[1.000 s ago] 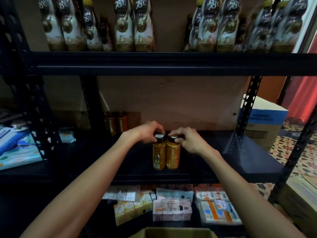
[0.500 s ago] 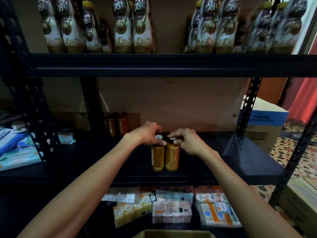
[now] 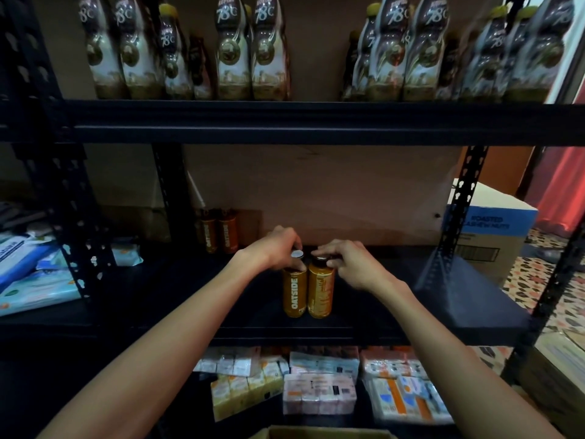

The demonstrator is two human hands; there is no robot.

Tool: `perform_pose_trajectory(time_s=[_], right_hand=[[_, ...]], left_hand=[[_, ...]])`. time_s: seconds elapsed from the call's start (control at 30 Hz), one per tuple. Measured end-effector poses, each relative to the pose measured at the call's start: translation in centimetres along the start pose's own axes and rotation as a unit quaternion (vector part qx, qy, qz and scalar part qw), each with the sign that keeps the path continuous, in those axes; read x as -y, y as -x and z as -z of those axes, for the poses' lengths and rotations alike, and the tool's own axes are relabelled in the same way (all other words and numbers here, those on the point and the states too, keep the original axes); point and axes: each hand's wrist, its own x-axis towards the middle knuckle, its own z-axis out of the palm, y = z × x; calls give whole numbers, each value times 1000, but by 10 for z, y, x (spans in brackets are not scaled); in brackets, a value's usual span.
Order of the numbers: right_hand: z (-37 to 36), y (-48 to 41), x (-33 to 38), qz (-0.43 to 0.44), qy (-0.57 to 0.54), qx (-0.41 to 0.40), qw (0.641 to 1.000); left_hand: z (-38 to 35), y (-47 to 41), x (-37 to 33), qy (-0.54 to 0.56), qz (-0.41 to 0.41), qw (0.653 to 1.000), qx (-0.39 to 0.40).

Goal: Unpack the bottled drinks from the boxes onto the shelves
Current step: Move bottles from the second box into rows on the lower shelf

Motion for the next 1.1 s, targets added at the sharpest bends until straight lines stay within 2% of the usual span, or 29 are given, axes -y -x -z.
perform_pose_trajectory(time_s=[0.1,0.3,0.43,0.6,0.7,0.77,0.9,1.1], right_hand=[[2,1,3,-18,59,-31,998],[6,-1,0,-25,35,52,998],[0,-3,-5,-59,56,-15,997],[-2,-7,-5,-22,2,33,999],[-5,-8,-4,-48,27,-22,998],[-9,-8,-7,-51,42,-32,997],[-19,-7,-13,-58,-46,-5,997],[-32,3,-16,-44,-99,-51,993]], left_hand=[[1,2,-2,-4,2,1000,1],[2,1,-4,-1,0,1000,3],[1,1,-2,6,3,1000,5],[-1,-1,-1,8,3,1000,7],[-1,-2,1,8,4,1000,8],[-2,-4,3,13,3,1000,6],[-4,-5,6,16,-2,1000,6],[-15,0,13,45,-5,999,-9]])
